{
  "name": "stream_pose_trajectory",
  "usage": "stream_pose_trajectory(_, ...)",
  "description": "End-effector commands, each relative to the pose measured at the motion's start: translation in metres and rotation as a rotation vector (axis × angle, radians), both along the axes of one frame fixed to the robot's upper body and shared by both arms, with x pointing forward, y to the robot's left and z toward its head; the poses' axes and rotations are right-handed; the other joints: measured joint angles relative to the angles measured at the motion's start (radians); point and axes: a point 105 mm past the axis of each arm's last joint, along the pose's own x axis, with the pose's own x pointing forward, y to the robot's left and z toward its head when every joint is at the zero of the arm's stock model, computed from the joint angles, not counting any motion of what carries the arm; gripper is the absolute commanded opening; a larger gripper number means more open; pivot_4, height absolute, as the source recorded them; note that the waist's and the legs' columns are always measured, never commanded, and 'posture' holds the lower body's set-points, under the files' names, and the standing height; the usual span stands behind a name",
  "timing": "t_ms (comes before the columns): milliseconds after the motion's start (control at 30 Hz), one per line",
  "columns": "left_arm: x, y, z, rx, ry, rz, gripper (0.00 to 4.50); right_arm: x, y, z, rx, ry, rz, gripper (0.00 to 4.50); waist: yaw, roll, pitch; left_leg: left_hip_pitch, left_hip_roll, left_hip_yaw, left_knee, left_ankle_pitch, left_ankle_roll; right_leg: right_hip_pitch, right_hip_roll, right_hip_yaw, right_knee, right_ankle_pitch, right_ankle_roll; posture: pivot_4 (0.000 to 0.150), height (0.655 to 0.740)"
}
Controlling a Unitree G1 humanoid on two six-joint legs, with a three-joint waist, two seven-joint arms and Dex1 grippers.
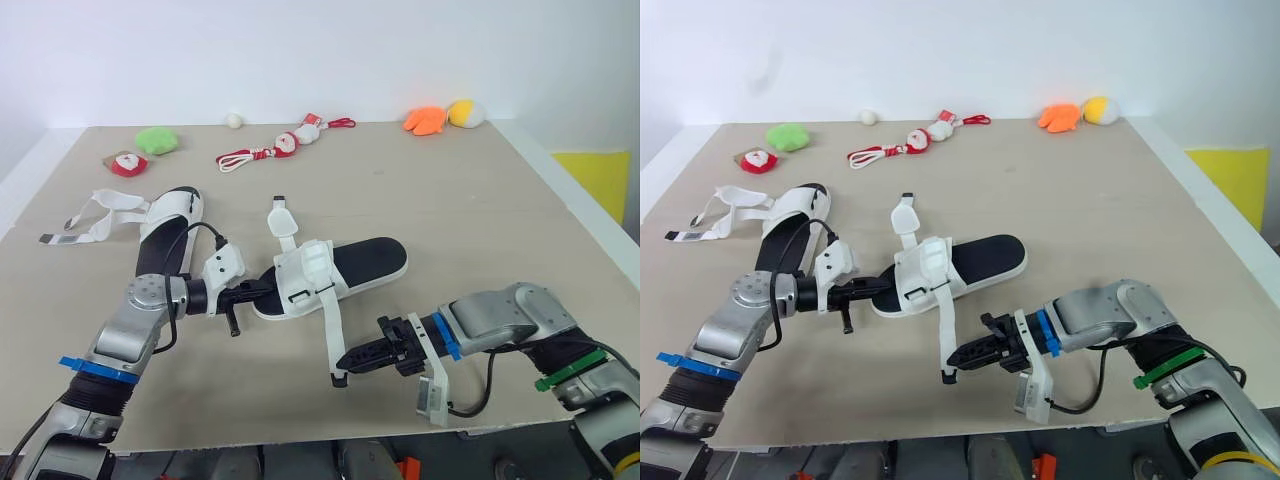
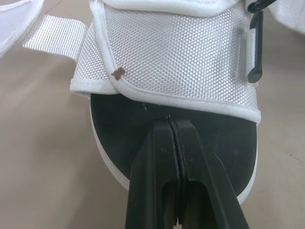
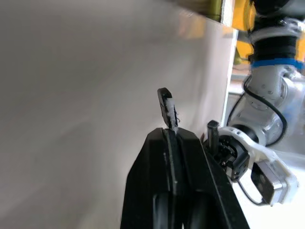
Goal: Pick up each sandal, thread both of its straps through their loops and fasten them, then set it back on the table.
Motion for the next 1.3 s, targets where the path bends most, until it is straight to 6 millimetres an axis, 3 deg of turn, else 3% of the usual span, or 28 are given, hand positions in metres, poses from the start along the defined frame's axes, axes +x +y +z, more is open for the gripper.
stream_pose_trajectory(33, -0.007, 0.002, -0.026, 0.050, 0.090, -0.002, 0.00, -0.002, 0.013, 0.026, 0.049, 0.206, -0.089, 0.04, 0.000, 0.000, 0.000, 0.000, 0.000, 0.000, 0.000, 0.000, 0.000, 0.000, 0.000, 0.001, 0.000, 0.000, 0.000, 0.150, 0.7400)
stream_pose_trajectory(267, -0.006, 0.003, -0.025, 0.050, 0.088, -0.002, 0.00, 0.018, 0.042, 0.080, 0.103, 0.813, -0.328, 0.04, 0.001, 0.001, 0.000, 0.000, 0.000, 0.000, 0.001, 0.000, 0.001, 0.001, 0.001, 0.002, 0.000, 0.000, 0.000, 0.150, 0.7400)
stream_pose_trajectory(400, -0.007, 0.002, -0.025, 0.049, 0.088, -0.005, 0.00, 0.046, 0.047, 0.103, 0.127, 1.160, -0.466, 0.04, 0.001, 0.001, 0.000, -0.001, 0.001, -0.001, 0.001, 0.001, 0.002, 0.000, 0.001, 0.001, 0.000, 0.000, 0.000, 0.150, 0.7400)
stream_pose_trajectory(533, -0.007, 0.002, -0.025, 0.049, 0.088, -0.004, 0.00, 0.068, 0.052, 0.124, 0.144, 1.390, -0.541, 0.04, 0.003, 0.001, -0.001, -0.003, 0.002, -0.001, 0.001, 0.000, 0.002, -0.003, 0.003, 0.000, 0.000, 0.000, 0.000, 0.150, 0.7400)
stream_pose_trajectory(733, -0.008, 0.002, -0.025, 0.049, 0.088, -0.002, 0.00, 0.101, 0.057, 0.127, 0.161, 1.541, -0.656, 0.04, 0.006, 0.001, -0.001, -0.006, 0.004, -0.002, 0.001, 0.000, 0.002, -0.005, 0.006, -0.001, 0.000, 0.000, 0.000, 0.150, 0.7400)
stream_pose_trajectory(1000, -0.008, 0.001, -0.025, 0.047, 0.085, -0.001, 0.00, 0.135, 0.061, 0.126, 0.241, 1.591, -0.736, 0.04, 0.005, 0.003, 0.000, -0.007, 0.005, -0.003, 0.001, 0.000, 0.002, -0.006, 0.008, -0.001, 0.000, 0.001, 0.002, 0.150, 0.7400)
stream_pose_trajectory(1300, -0.008, 0.001, -0.024, 0.049, 0.084, -0.001, 0.00, 0.152, 0.060, 0.126, 0.258, 1.632, -0.785, 0.04, 0.004, 0.004, 0.000, -0.007, 0.005, -0.003, 0.001, 0.000, 0.002, -0.006, 0.008, -0.001, 0.000, 0.002, 0.003, 0.150, 0.7400)
